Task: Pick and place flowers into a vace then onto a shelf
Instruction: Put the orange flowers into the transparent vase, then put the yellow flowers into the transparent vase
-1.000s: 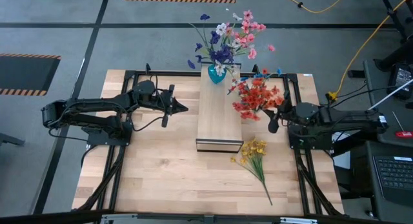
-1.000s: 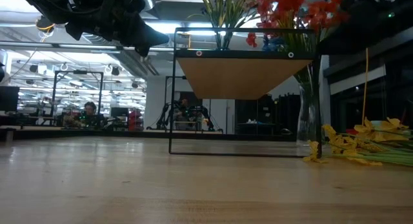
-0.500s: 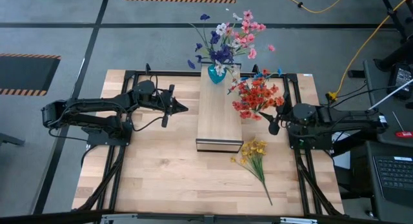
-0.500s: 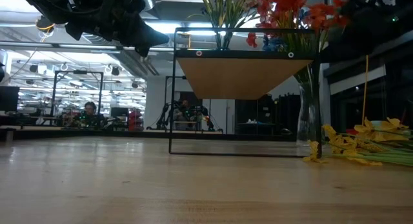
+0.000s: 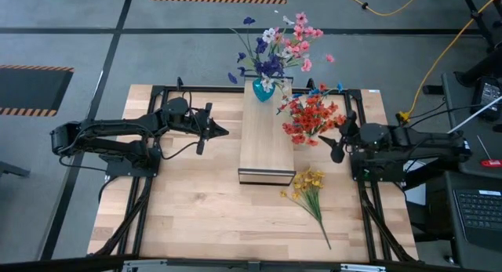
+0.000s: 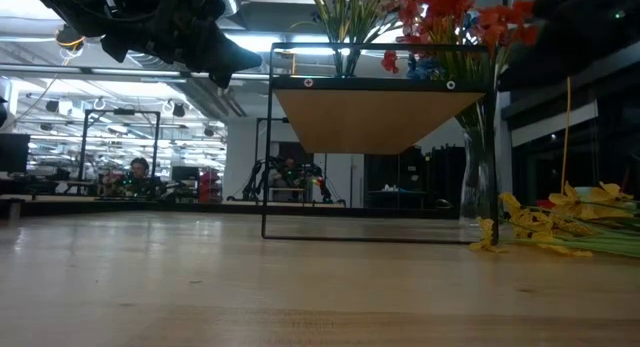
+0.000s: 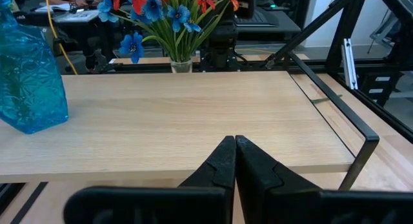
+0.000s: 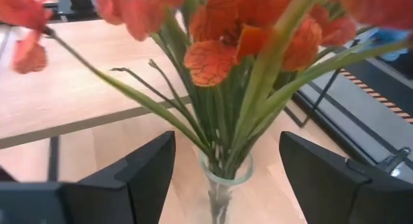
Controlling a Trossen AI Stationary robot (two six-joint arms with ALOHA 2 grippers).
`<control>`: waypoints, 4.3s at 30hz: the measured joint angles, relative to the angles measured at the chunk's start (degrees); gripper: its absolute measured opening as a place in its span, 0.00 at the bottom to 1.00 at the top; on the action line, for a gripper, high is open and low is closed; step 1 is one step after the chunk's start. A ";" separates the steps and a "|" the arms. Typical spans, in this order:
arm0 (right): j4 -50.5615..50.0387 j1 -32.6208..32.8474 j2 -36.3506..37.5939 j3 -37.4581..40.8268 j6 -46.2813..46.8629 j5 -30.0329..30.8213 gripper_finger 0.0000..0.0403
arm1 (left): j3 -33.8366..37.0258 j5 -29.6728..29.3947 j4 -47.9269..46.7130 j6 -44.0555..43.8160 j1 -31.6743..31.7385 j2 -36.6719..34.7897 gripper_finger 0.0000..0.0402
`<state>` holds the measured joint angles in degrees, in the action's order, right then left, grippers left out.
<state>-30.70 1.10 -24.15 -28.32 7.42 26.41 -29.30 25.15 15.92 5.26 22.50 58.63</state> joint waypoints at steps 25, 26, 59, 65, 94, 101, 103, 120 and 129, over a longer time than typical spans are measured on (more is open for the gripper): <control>-7.69 2.14 -0.50 -3.86 12.89 -5.73 0.60 | 0.00 0.00 0.02 0.00 0.00 0.00 0.01; -8.48 2.14 -0.50 -3.86 14.11 -6.47 0.60 | 0.00 0.00 0.02 0.00 0.00 0.00 0.01; -22.45 2.14 -5.20 -3.78 35.78 -22.23 0.27 | 0.00 0.00 0.00 0.00 -0.02 0.00 0.01; -22.44 2.67 -9.96 -3.78 37.24 -26.87 0.02 | 0.00 -0.01 0.00 0.00 -0.01 0.00 0.01; -33.39 40.90 -28.76 -20.50 63.59 -10.85 0.00 | 0.00 -0.15 -1.18 -1.55 0.00 0.00 0.01; -39.14 48.99 -39.47 -27.89 74.82 -9.36 0.00 | 0.00 -0.15 -1.18 -1.53 0.00 0.00 0.01; -39.07 50.70 -42.66 -30.45 74.98 -7.65 0.00 | 0.00 -0.15 -1.18 -1.53 -0.02 0.00 0.00; -38.85 53.48 -69.15 -49.97 83.78 -6.09 0.01 | 0.00 -0.13 -1.16 -1.53 0.00 0.00 0.01; -38.17 53.46 -74.31 -50.51 90.04 -6.10 0.02 | 0.00 -0.07 -1.18 -1.57 0.00 0.00 0.01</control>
<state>-68.87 54.57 -98.45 -78.83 97.46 20.31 -29.30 25.08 14.74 3.68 22.50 58.63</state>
